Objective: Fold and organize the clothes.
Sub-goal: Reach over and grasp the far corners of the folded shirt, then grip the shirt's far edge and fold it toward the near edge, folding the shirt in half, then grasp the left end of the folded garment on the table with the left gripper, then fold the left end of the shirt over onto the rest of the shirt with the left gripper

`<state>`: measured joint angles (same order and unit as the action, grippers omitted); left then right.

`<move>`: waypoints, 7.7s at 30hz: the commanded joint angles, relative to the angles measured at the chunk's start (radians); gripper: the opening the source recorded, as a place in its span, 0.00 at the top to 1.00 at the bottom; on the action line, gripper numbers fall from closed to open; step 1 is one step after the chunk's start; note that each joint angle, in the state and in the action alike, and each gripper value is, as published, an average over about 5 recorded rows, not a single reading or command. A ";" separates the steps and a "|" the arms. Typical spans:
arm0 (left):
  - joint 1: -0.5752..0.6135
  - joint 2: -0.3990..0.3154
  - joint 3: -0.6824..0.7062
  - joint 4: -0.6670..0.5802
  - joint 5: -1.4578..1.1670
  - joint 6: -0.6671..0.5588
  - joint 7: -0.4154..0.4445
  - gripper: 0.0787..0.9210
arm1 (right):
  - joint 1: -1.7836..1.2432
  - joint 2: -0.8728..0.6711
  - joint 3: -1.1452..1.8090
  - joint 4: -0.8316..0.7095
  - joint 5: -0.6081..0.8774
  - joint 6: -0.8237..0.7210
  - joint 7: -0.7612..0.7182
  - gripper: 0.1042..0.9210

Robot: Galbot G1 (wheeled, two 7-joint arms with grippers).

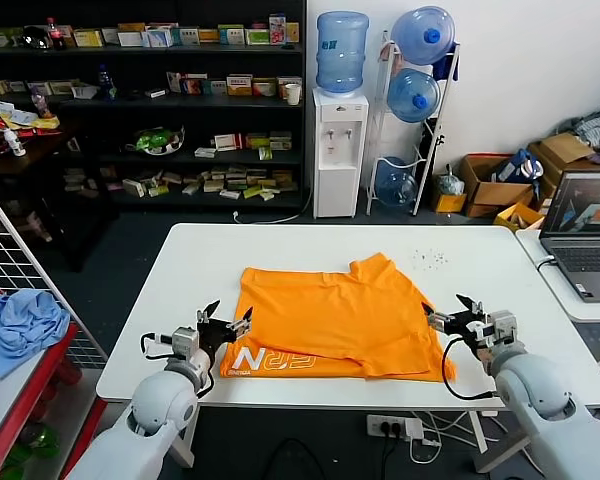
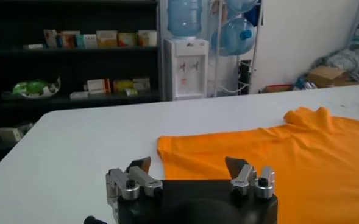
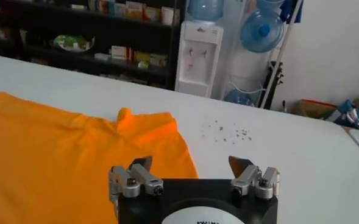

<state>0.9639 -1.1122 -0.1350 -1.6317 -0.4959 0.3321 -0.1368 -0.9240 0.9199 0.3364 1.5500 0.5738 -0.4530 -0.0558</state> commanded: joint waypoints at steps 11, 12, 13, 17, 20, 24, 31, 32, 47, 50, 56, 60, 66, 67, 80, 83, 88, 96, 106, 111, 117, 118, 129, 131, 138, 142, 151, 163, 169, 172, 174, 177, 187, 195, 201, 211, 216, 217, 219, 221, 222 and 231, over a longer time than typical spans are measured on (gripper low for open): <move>-0.494 -0.178 0.165 0.620 -0.065 0.028 0.016 0.12 | 0.523 0.182 -0.191 -0.674 -0.061 0.025 -0.222 0.12; -0.497 -0.190 0.160 0.636 -0.059 0.027 0.015 0.12 | 0.520 0.189 -0.191 -0.681 -0.063 0.028 -0.224 0.12; -0.498 -0.202 0.155 0.651 -0.051 0.025 0.014 0.12 | 0.517 0.196 -0.189 -0.686 -0.065 0.029 -0.226 0.12; -0.503 -0.236 0.137 0.703 -0.025 0.015 0.012 0.12 | 0.515 0.226 -0.187 -0.720 -0.082 0.047 -0.237 0.12; -0.512 -0.251 0.133 0.738 -0.019 0.015 0.014 0.12 | 0.520 0.249 -0.187 -0.754 -0.114 0.068 -0.253 0.12; -0.513 -0.269 0.128 0.773 -0.006 0.020 0.014 0.12 | 0.530 0.276 -0.185 -0.795 -0.146 0.094 -0.272 0.12; -0.509 -0.299 0.100 0.821 0.027 0.015 0.017 0.12 | 0.521 0.313 -0.162 -0.852 -0.210 0.152 -0.280 0.15; -0.506 -0.300 0.096 0.820 0.030 0.015 0.015 0.12 | 0.516 0.319 -0.152 -0.859 -0.219 0.160 -0.278 0.17; -0.465 -0.277 0.096 0.731 0.023 0.008 0.016 0.50 | 0.535 0.355 -0.117 -0.909 -0.270 0.208 -0.274 0.70; -0.455 -0.267 0.103 0.698 0.018 0.006 0.013 0.60 | 0.536 0.353 -0.121 -0.898 -0.275 0.225 -0.271 0.81; -0.457 -0.240 0.123 0.654 0.004 -0.016 0.013 0.81 | 0.544 0.342 -0.153 -0.844 -0.234 0.237 -0.240 0.97; -0.444 -0.219 0.133 0.601 -0.005 -0.021 0.006 0.94 | 0.512 0.326 -0.166 -0.769 -0.211 0.224 -0.203 0.98; -0.375 -0.167 0.132 0.481 -0.002 -0.018 -0.013 0.98 | 0.427 0.270 -0.163 -0.619 -0.193 0.207 -0.152 0.98; -0.359 -0.154 0.131 0.457 -0.002 -0.017 -0.015 0.98 | 0.406 0.255 -0.164 -0.578 -0.188 0.201 -0.144 0.98; -0.127 0.013 0.089 0.123 -0.026 -0.056 -0.027 0.98 | 0.023 0.079 -0.101 -0.027 -0.164 0.110 0.014 0.98; -0.080 0.039 0.074 0.063 -0.036 -0.071 -0.027 0.98 | -0.063 0.052 -0.069 0.078 -0.167 0.080 0.049 0.98; 0.002 0.072 0.059 -0.031 -0.051 -0.075 -0.035 0.98 | -0.210 0.027 -0.010 0.218 -0.190 0.032 0.086 0.98; 0.099 0.062 0.061 -0.055 -0.046 -0.059 -0.055 0.98 | -0.340 0.033 0.044 0.262 -0.238 -0.041 0.110 0.98; 0.128 0.032 0.059 -0.047 0.026 -0.085 -0.064 0.89 | -0.332 0.032 0.051 0.239 -0.221 -0.072 0.113 0.90; 0.124 0.034 0.038 -0.046 0.034 -0.108 -0.079 0.72 | -0.323 0.031 0.050 0.238 -0.215 -0.062 0.112 0.73; 0.135 0.032 0.024 -0.043 -0.044 -0.083 -0.088 0.51 | -0.302 0.038 0.037 0.234 -0.211 -0.061 0.115 0.51; 0.137 0.029 0.022 -0.044 -0.080 -0.073 -0.093 0.48 | -0.299 0.041 0.033 0.232 -0.211 -0.061 0.115 0.48; 0.112 -0.020 0.010 0.009 -0.263 -0.003 -0.136 0.14 | -0.297 0.054 0.022 0.242 -0.212 -0.052 0.121 0.14; 0.111 -0.024 0.012 0.021 -0.261 0.011 -0.142 0.12 | -0.301 0.053 0.025 0.251 -0.212 -0.043 0.123 0.12; 0.115 -0.028 0.017 0.022 -0.246 0.038 -0.145 0.20 | -0.312 0.054 0.042 0.287 -0.214 0.000 0.139 0.12; 0.120 -0.029 0.018 0.018 -0.236 0.037 -0.135 0.31 | -0.315 0.057 0.052 0.299 -0.213 0.008 0.146 0.12; 0.119 -0.027 0.019 0.000 -0.194 0.004 -0.107 0.62 | -0.334 0.076 0.083 0.312 -0.233 0.050 0.157 0.12; 0.081 0.119 -0.048 0.011 -0.205 -0.012 -0.111 0.95 | -0.365 0.115 0.128 0.309 -0.295 0.161 0.141 0.12; 0.033 0.269 -0.100 0.068 -0.209 0.001 -0.113 0.95 | -0.376 0.126 0.131 0.308 -0.304 0.180 0.138 0.12; 0.008 0.345 -0.121 0.098 -0.221 0.002 -0.112 0.95 | -0.384 0.125 0.133 0.303 -0.306 0.187 0.135 0.12; -0.002 0.377 -0.125 0.101 -0.236 0.006 -0.116 0.95 | -0.386 0.125 0.134 0.298 -0.306 0.191 0.135 0.12; -0.002 0.390 -0.122 0.060 -0.264 0.021 -0.132 0.95 | -0.385 0.126 0.132 0.289 -0.307 0.197 0.136 0.12; 0.014 0.205 -0.019 -0.227 -0.505 0.087 -0.294 0.95 | -0.383 0.140 0.110 0.242 -0.369 0.213 0.140 0.12; -0.022 0.030 0.111 -0.256 -0.562 0.094 -0.367 0.95 | -0.363 0.151 0.106 0.222 -0.408 0.211 0.146 0.12; -0.047 -0.131 0.187 -0.167 -0.500 0.081 -0.376 0.95 | -0.352 0.168 0.111 0.212 -0.415 0.206 0.151 0.12; -0.128 -0.377 0.240 0.064 -0.380 0.045 -0.371 0.95 | -0.375 0.196 0.133 0.212 -0.434 0.212 0.149 0.12; -0.136 -0.407 0.249 0.120 -0.352 0.013 -0.348 0.95 | -0.380 0.190 0.143 0.217 -0.429 0.211 0.148 0.12; -0.134 -0.408 0.252 0.122 -0.350 0.003 -0.343 0.95 | -0.379 0.189 0.143 0.216 -0.429 0.211 0.148 0.12; -0.128 -0.409 0.251 0.120 -0.348 -0.017 -0.334 0.91 | -0.374 0.188 0.141 0.214 -0.427 0.210 0.148 0.12; -0.121 -0.405 0.247 0.111 -0.353 -0.029 -0.326 0.84 | -0.368 0.188 0.137 0.213 -0.425 0.208 0.149 0.12; -0.117 -0.401 0.244 0.103 -0.358 -0.035 -0.323 0.81 | -0.364 0.187 0.134 0.212 -0.425 0.207 0.149 0.12; -0.064 -0.285 0.163 -0.006 -0.415 -0.096 -0.318 0.50 | -0.359 0.179 0.107 0.214 -0.413 0.197 0.151 0.12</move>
<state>0.8747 -1.4465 0.0759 -1.5942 -0.8880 0.2907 -0.4651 -1.2840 1.1020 0.4537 1.7622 0.1579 -0.2533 0.0952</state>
